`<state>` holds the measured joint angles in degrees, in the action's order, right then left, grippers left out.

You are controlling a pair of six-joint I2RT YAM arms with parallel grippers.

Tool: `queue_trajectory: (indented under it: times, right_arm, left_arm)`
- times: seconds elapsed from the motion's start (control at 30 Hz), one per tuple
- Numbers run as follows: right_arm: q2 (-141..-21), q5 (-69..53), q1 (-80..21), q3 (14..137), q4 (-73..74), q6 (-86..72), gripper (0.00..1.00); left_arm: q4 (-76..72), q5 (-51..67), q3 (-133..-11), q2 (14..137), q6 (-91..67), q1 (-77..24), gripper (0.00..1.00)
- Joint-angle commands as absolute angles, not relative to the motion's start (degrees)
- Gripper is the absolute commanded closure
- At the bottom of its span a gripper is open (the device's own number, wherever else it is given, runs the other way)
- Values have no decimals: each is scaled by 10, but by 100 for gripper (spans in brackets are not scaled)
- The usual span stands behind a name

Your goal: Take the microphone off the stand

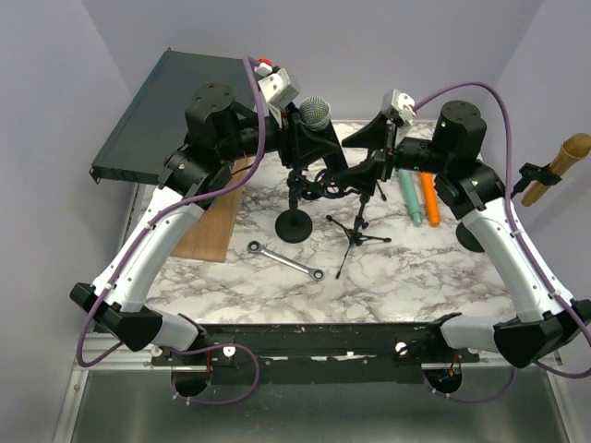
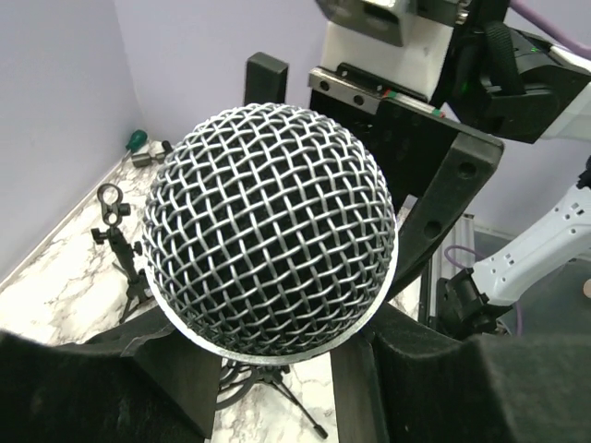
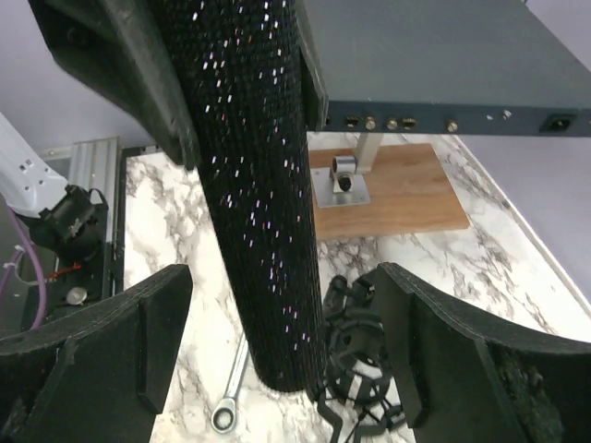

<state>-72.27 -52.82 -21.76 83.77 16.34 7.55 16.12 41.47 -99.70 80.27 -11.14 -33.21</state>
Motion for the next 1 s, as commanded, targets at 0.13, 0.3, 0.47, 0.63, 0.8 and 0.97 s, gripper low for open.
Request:
queue_trajectory:
  times: [0.13,0.3,0.47,0.63,0.8,0.97]
  right_arm:
    - [-771,-522,-258,892,147,68,20]
    - [-786,-522,-271,887,137,72,43]
    - [-767,-500,-271,858,110,70,87]
    - [-729,-439,-271,835,100,62,99]
    - [-689,-373,-249,817,97,41,99]
    - [-655,-273,-203,797,103,14,99]
  left_arm:
    - [146,450,-1023,814,-133,-340,100]
    - [139,463,-1025,823,-146,-341,100]
    - [136,465,-1021,824,-147,-340,100]
    - [137,460,-1012,813,-132,-338,54]
    - [145,418,-999,782,-111,-333,2]
    - [145,384,-957,730,-76,-324,2]
